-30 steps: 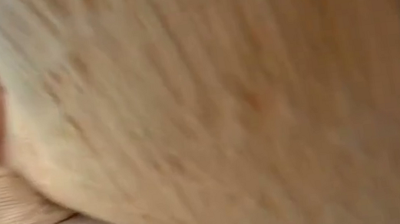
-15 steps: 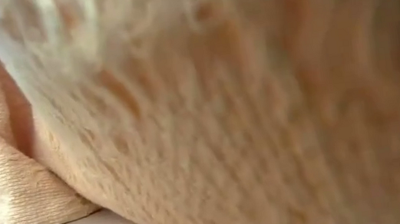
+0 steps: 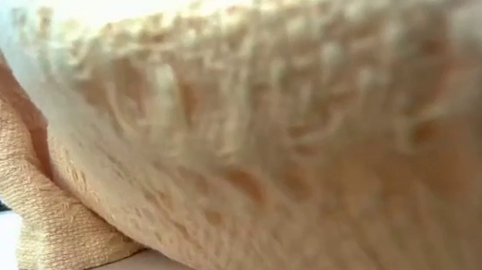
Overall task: Fold towel
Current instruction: Fold the orange towel
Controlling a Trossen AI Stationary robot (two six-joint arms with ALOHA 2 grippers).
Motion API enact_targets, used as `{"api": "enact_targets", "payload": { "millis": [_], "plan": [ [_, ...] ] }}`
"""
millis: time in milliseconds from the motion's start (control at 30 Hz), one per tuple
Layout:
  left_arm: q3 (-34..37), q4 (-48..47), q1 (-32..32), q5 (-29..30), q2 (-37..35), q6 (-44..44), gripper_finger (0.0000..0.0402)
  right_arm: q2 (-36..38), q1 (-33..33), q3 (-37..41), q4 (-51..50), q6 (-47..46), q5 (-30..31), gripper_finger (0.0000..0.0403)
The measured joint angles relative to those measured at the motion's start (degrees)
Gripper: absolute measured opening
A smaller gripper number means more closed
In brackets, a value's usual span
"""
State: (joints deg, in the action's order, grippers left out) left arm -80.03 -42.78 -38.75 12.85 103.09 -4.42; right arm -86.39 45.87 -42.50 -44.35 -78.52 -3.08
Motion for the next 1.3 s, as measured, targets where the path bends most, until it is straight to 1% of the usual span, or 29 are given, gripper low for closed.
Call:
{"api": "enact_targets", "payload": {
  "millis": [233, 400, 700, 767, 833, 933, 1000, 1133, 1300],
  "plan": [
    [0.0, 0.0, 0.1, 0.0, 0.0, 0.0, 0.0133, 0.0, 0.0, -1.3, -0.5, -0.3, -0.2, 0.0175],
    [0.0, 0.0, 0.6, 0.0, 0.0, 0.2, 0.0133, 0.0, 0.0, -3.0, -2.7, -0.3, -0.2, 0.0176],
    [0.0, 0.5, 1.4, 0.0, 0.0, 0.2, 0.0133, 0.0, 1.7, -3.0, -8.1, -1.0, 0.3, 0.0176],
    [0.0, 0.5, 1.3, 0.0, 0.0, 0.2, 0.0133, -0.1, 2.3, -2.8, -7.2, -1.8, 1.3, 0.0176],
    [0.0, 0.5, 1.3, 0.0, 0.0, 0.2, 0.0133, -0.2, 2.7, -2.1, -4.3, -1.9, 2.7, 0.0176],
    [0.0, 0.5, 1.3, 0.0, 0.0, 0.2, 0.0133, -0.2, 2.6, -0.5, 1.6, -2.2, 3.2, 0.0176],
    [0.0, 0.5, 1.3, 0.0, 0.0, 0.1, 0.0133, -0.2, 2.6, 0.6, 3.8, -3.3, 3.2, 0.0176],
    [0.0, 1.1, 1.3, 0.0, 0.0, 0.0, 0.0133, -0.7, 2.6, 1.4, 2.8, -5.3, 2.7, 0.0176],
    [0.0, 1.9, 1.3, -0.1, 0.0, 0.0, 0.0133, -0.8, 2.6, 1.4, 2.2, -5.2, 2.1, 0.0176]
  ]
}}
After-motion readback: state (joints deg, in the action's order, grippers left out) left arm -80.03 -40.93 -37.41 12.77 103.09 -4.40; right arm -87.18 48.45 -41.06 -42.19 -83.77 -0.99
